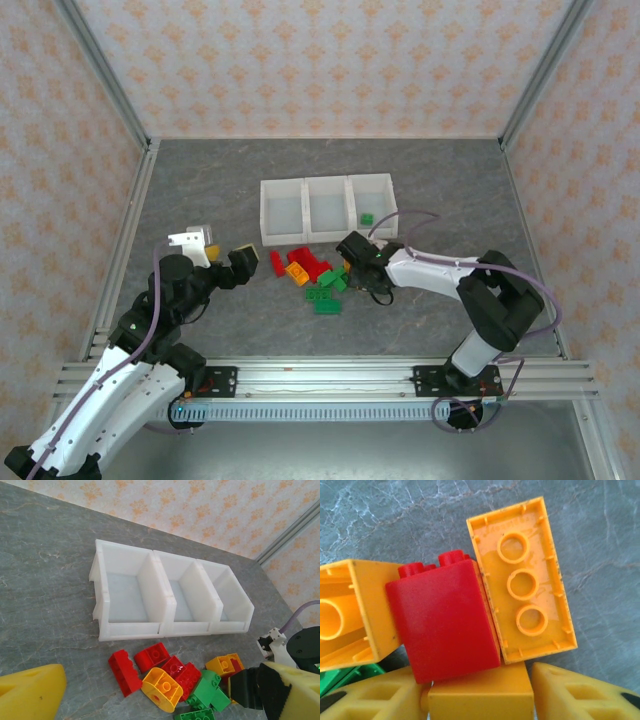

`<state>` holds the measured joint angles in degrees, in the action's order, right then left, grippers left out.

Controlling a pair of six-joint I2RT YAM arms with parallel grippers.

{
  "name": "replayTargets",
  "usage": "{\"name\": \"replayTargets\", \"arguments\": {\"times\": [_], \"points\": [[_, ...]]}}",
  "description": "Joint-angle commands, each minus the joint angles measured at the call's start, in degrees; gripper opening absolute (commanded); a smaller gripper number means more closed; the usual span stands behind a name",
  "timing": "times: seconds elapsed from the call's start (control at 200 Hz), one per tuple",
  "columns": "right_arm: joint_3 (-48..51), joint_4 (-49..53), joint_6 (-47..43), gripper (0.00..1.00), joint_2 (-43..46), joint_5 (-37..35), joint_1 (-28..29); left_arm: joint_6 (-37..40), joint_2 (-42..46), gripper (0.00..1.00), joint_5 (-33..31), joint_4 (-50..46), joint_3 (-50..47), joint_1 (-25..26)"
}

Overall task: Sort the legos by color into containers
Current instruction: Pick up the lego from the center of the table.

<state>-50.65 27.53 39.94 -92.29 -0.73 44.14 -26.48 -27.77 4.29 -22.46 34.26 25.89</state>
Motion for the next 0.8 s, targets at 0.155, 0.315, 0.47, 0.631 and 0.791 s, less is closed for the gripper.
{"name": "replayTargets", "arguments": {"times": [0.155, 0.315, 0.47, 0.631, 0.791], "points": [[1.0, 1.5, -4.7, 0.46, 3.8, -2.0, -1.4, 1.0, 0.0, 0.99, 0.5, 1.6, -0.4, 0.5], [0.8, 1.9, -8.3, 0.37, 5.9, -2.2, -1.6, 1.0, -0.1, 0.99, 0.5, 1.7, -0.4, 0.4], [-1.7, 4.1, -11.2, 0.33, 10.3, -1.0, -1.6, 1.0, 0.0, 0.99, 0.4, 1.6, -0.5, 0.4], [-8.3, 7.2, -15.3, 0.34, 15.0, -3.1, -2.2, 1.0, 0.0, 0.99, 0.3, 1.7, -0.4, 0.4], [-15.1, 7.2, -25.4, 0.36, 12.7, -4.0, -8.8, 1.0, 0.1, 0.99, 0.5, 1.7, -0.5, 0.5]]}}
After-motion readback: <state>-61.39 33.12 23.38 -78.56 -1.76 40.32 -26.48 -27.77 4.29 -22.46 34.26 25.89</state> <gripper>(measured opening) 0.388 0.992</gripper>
